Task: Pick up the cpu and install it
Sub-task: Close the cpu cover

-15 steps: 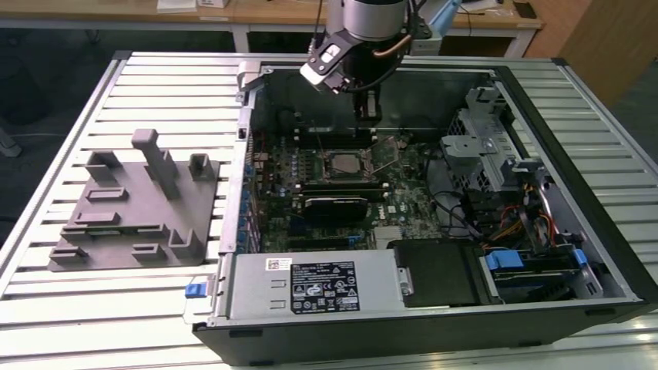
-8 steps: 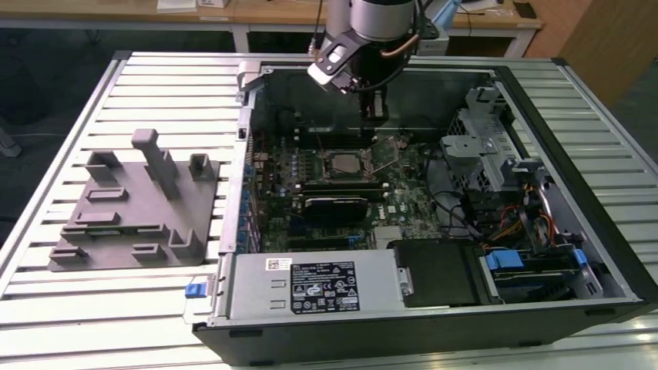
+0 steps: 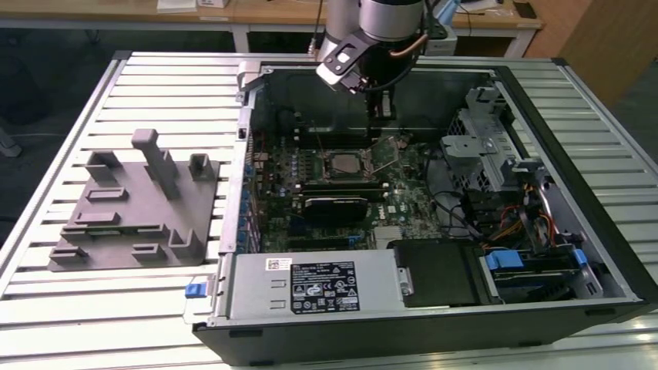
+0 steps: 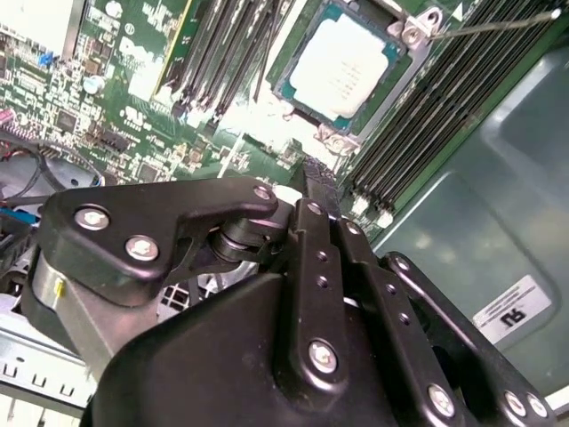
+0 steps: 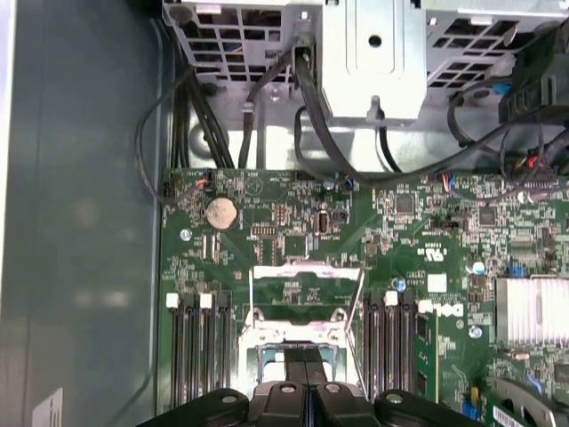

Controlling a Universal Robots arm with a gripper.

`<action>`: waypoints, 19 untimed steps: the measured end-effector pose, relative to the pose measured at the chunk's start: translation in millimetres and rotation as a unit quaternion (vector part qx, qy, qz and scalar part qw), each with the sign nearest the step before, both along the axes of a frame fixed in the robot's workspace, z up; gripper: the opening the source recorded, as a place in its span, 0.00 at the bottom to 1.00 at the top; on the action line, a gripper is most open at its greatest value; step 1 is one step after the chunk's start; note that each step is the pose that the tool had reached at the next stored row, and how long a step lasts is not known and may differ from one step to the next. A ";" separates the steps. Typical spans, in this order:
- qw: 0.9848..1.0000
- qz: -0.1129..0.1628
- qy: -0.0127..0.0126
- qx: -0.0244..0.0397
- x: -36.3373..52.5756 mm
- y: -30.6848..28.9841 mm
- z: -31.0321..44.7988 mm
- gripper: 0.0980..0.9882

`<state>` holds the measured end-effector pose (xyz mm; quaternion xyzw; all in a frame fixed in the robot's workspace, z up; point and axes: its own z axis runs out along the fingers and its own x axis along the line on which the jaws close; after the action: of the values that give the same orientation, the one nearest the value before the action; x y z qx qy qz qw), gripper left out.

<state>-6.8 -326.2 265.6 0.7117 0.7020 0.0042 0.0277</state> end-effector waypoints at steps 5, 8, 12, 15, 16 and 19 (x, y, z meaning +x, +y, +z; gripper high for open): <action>1.000 0.000 0.000 0.000 5.9 0.1 0.0 0.01; 1.000 0.000 0.000 0.000 9.7 0.2 0.0 0.01; 1.000 0.000 0.000 0.000 16.3 0.4 -0.1 0.01; 1.000 0.000 0.000 0.000 20.8 0.6 0.0 0.01; 1.000 0.000 0.000 0.000 23.0 0.7 0.0 0.01; 1.000 0.000 0.000 0.000 28.4 1.1 -0.1 0.01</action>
<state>21.6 -325.2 265.4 0.7117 0.7019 0.0043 0.0277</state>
